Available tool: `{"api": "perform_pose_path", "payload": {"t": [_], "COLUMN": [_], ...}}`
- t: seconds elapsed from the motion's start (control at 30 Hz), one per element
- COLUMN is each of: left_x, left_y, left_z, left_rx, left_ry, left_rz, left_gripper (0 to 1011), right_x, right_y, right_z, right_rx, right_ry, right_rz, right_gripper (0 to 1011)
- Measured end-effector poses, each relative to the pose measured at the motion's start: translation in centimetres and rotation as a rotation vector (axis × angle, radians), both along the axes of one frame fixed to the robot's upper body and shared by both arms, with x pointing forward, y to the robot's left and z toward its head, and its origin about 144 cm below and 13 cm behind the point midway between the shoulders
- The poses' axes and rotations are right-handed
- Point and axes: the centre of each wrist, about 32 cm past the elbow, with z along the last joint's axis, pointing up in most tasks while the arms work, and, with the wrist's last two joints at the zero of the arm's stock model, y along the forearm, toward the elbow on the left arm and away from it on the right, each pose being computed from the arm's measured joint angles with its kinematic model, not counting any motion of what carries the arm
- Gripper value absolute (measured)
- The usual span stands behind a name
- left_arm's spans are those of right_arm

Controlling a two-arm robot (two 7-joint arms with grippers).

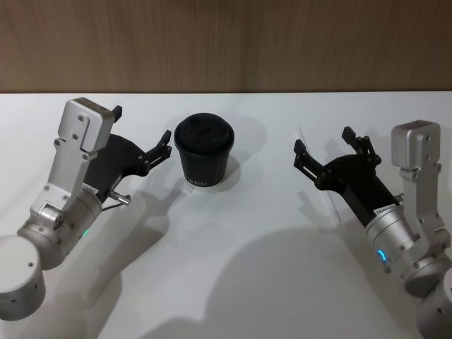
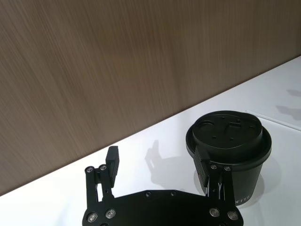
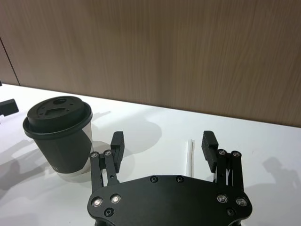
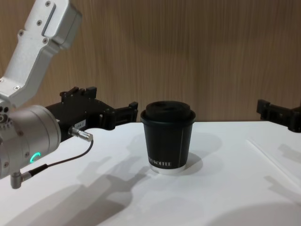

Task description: Pick up the straw with one hand, pass it to the other hand, and insert it into the cup.

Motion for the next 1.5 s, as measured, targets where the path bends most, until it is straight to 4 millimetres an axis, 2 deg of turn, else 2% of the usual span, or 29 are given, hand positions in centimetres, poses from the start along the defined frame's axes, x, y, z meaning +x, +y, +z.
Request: {"api": "perform_pose_path", "payload": {"t": [1.5], "left_x": [0.0], "left_y": [0.0], "left_z": [0.0], "left_rx": [0.0], "left_ry": [0.0], "left_rz": [0.0], "left_gripper": [1003], "right_x": [0.0], "right_y": [0.0], "right_z": [0.0], "right_rx": [0.0], "right_ry": [0.0], "right_rz": [0.0], "right_gripper": [1001]}}
